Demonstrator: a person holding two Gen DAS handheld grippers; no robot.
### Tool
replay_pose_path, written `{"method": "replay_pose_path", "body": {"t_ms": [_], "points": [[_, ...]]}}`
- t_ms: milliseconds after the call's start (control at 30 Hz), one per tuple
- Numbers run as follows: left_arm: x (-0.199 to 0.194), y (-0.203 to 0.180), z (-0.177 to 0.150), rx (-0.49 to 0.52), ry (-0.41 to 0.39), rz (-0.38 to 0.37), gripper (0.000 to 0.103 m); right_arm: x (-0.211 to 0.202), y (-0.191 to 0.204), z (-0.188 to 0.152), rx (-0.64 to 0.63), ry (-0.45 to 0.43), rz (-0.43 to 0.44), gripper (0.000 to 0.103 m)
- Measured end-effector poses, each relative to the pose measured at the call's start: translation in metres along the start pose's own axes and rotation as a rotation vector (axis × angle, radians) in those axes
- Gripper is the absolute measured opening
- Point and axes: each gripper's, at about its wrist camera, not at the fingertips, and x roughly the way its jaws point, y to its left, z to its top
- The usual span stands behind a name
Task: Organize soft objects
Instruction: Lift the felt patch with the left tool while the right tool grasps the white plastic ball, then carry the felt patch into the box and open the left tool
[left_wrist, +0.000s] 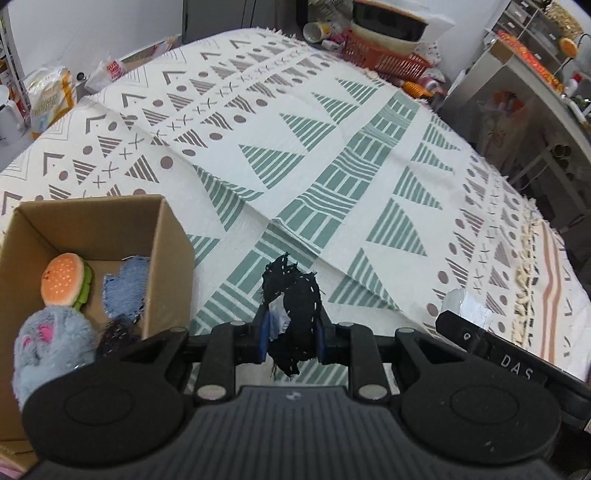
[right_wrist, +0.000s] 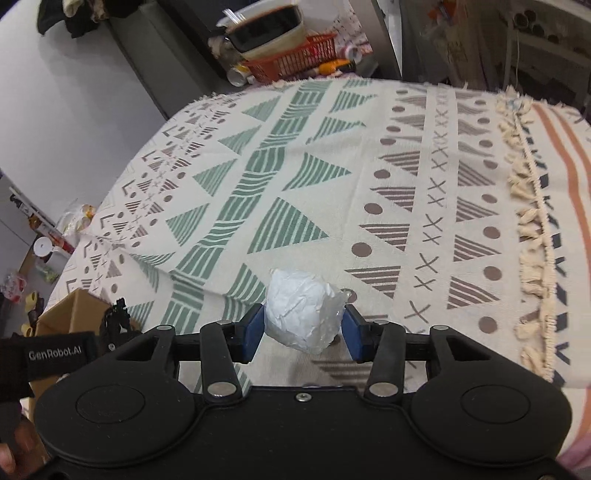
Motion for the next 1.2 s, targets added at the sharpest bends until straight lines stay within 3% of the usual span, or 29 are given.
{"method": "replay_pose_path", "body": {"t_ms": [667,1200], "points": [[-0.089,0.036,-0.031,-0.029,-0.107,-0.056,0.023,-0.082,0.037,-0.021,-0.066,-0.116,0.068,0.045],[-0.121,0.101,-0.041,-0.103,-0.133,-0.069,0.023,-0.093,0.091,-0.038,-0.127,-0.137,0.135,0.045]]}}
